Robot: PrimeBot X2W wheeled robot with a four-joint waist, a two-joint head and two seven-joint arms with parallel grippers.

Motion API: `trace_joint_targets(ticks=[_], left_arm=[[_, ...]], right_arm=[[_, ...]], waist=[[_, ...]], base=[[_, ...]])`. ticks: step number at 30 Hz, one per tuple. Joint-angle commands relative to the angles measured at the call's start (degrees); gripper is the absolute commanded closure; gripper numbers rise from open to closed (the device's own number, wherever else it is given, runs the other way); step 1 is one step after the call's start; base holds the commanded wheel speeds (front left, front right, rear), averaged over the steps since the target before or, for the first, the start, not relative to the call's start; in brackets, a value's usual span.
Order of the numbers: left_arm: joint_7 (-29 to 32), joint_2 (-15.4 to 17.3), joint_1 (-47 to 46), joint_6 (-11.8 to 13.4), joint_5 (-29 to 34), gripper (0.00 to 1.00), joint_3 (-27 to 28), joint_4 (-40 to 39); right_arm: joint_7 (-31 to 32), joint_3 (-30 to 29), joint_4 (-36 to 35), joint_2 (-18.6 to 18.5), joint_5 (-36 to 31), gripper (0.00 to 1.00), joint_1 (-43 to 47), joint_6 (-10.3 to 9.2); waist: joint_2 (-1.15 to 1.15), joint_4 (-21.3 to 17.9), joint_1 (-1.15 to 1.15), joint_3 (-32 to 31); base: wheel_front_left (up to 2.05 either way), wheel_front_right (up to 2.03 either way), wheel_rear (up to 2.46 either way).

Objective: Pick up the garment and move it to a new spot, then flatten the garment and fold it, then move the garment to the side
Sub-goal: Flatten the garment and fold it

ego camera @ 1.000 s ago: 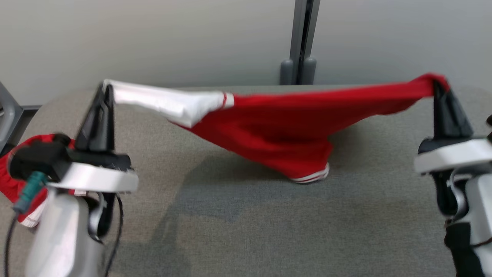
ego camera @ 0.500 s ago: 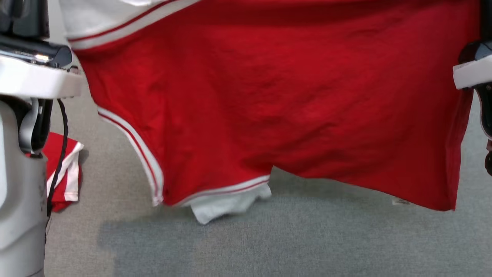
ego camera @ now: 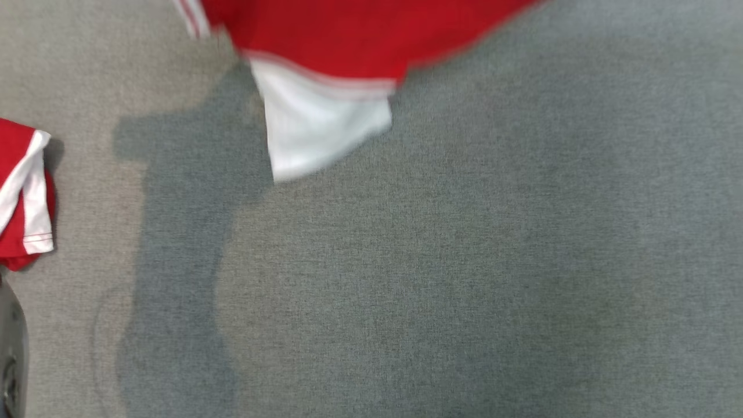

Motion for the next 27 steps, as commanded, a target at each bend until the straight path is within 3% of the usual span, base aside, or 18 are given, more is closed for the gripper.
trace_joint_targets(ticks=[1, 5, 8, 20, 27], left_arm=[[-0.34, 0.07, -1.54, 0.41, 0.19, 1.0, 0.11, 0.41], [-0.67, -0.52, -4.94, 1.46, -0.24, 1.0, 1.24, 0.41], [-0.59, -1.86, 0.22, 1.67, -1.05, 1.0, 2.02, -0.9], [-0.68, -10.96, 39.35, 0.61, -3.91, 1.0, 5.74, 2.85], [-0.67, -13.28, 55.48, 0.15, -5.62, 1.0, 6.34, 5.12]], right_arm=[[-0.57, -1.24, 0.81, -0.54, -0.21, 1.0, -1.1, -0.05], [-1.7, -4.55, 5.12, -0.56, -3.42, 1.0, -4.68, -0.05], [-1.79, -5.39, 7.25, -0.66, -4.42, 1.0, -1.69, -0.06], [-1.81, -3.04, 12.32, 0.2, 5.85, 1.0, 28.12, -0.12], [-1.82, -0.27, 11.37, 1.24, 10.92, 1.0, 44.1, -0.12]], waist=[[0.0, 0.0, 0.0, 3.02], [0.0, 0.17, 0.0, 3.99], [0.0, 0.55, 0.0, 4.16], [0.0, 1.31, 0.0, -1.03], [0.0, 0.68, 0.0, -7.92]], base=[[0.0, 0.0, 0.0], [0.0, 0.0, 0.0], [0.0, 0.0, 0.0], [0.0, 0.0, 0.0], [0.0, 0.0, 0.0]])
